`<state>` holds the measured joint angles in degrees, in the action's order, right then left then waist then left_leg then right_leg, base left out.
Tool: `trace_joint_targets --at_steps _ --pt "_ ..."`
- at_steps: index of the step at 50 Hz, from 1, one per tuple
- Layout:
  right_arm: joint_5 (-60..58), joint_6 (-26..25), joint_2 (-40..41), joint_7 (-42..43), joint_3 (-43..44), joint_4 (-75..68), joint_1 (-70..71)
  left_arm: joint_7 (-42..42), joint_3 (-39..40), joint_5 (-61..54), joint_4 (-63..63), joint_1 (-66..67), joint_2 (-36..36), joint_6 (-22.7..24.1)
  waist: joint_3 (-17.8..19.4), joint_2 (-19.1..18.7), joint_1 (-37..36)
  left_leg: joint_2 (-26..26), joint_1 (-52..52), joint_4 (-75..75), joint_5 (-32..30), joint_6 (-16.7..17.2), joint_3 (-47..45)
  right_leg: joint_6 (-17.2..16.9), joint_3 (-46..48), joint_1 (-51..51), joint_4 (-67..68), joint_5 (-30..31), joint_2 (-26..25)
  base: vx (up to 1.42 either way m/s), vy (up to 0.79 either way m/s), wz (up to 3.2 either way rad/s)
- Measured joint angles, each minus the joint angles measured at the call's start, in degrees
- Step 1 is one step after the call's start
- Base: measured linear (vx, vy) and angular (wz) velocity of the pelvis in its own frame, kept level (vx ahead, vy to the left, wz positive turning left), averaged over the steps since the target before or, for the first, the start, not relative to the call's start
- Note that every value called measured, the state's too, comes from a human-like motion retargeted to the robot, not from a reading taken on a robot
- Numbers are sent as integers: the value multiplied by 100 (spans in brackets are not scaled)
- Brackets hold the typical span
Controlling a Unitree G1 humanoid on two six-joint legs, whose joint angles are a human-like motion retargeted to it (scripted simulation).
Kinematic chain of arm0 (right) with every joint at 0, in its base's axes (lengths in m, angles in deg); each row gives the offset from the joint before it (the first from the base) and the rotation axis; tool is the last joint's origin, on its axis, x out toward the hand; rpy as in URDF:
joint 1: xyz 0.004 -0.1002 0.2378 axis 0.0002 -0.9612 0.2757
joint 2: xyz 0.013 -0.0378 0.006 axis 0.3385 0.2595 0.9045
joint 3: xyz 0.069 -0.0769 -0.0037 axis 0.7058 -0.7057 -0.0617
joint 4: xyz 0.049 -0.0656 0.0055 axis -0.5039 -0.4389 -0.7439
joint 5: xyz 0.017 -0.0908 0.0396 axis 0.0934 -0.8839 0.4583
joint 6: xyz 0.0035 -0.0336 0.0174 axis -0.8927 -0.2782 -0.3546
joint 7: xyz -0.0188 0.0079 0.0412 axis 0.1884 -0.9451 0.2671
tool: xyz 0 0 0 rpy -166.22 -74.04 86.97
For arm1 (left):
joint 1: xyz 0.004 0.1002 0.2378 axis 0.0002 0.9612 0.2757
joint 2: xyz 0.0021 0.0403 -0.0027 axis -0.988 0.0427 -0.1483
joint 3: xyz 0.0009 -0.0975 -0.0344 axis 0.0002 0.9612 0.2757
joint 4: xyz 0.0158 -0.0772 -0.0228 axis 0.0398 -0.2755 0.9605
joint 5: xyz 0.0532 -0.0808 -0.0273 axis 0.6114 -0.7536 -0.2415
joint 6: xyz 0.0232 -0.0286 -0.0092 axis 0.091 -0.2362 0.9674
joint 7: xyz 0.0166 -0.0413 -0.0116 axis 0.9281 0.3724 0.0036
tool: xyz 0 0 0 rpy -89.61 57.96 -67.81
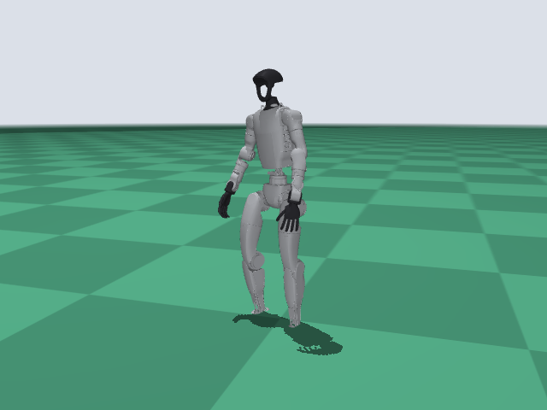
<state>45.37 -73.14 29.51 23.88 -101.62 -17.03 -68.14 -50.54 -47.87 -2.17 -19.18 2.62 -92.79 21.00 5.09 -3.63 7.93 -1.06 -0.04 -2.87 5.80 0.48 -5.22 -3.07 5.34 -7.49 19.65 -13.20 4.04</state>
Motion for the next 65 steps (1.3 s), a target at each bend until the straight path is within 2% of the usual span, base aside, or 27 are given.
trace_joint_targets --at_steps 3,15,40,49,53,55,57,62,65 --pt "22 50 -291 -118 65 -52 240 -122 86 -7 -114 -208 -267 67 -49 28 4 81 13 44 307 15 54 -29 -46 -161 310 -465 31 13 0 2" --pt "-198 25 -476 -338 -4 -260 440 -286 267 40 -260 -234 -476 108 -32 284 5 393 -159 -132 338 -40 -7 -83 -193 -775 1395 -943 383 0 0 0" --pt "-1064 1 -591 -649 -670 -2 518 -608 -18 228 -97 -182 -501 95 -188 508 -69 655 -759 -1089 748 -111 -48 -182 -308 -1232 2053 -1244 720 0 0 0" --pt "-883 49 -242 -754 -834 479 549 -729 -37 -398 364 -224 -204 172 -175 488 -88 633 -853 -1525 986 -127 -82 -138 -367 -1216 2214 -1346 711 0 0 0" --pt "-57 317 -292 -533 -287 1526 514 -542 548 -1641 1457 -242 -317 444 -161 429 -50 604 -865 -1613 1067 -119 -81 -92 -366 -1182 2188 -1396 674 3 -1 -3" --pt "568 556 -410 -289 248 2449 448 -390 1073 -2569 2485 -186 -466 700 -140 379 -20 570 -854 -1629 1072 -113 -88 -71 -348 -1146 2134 -1384 641 0 0 0" --pt "1296 746 -582 69 964 3892 216 -145 1754 -3720 4131 34 -731 929 -138 225 -30 417 -689 -1357 968 -98 -80 -21 -278 -950 1757 -1208 463 1 1 -23" --pt "2473 1899 -368 856 2054 6409 560 478 2965 -5133 7117 -366 -855 2203 -226 294 47 497 -759 -1842 1143 -225 -121 -79 -359 -984 2143 -1267 583 -2 1 -4" --pt "2715 2277 -154 1111 2136 7626 1005 861 3127 -5295 8494 -877 -893 2688 -379 342 66 513 -862 -2232 1281 -284 -164 -141 -422 -1015 2369 -1304 626 -2 1 -1"
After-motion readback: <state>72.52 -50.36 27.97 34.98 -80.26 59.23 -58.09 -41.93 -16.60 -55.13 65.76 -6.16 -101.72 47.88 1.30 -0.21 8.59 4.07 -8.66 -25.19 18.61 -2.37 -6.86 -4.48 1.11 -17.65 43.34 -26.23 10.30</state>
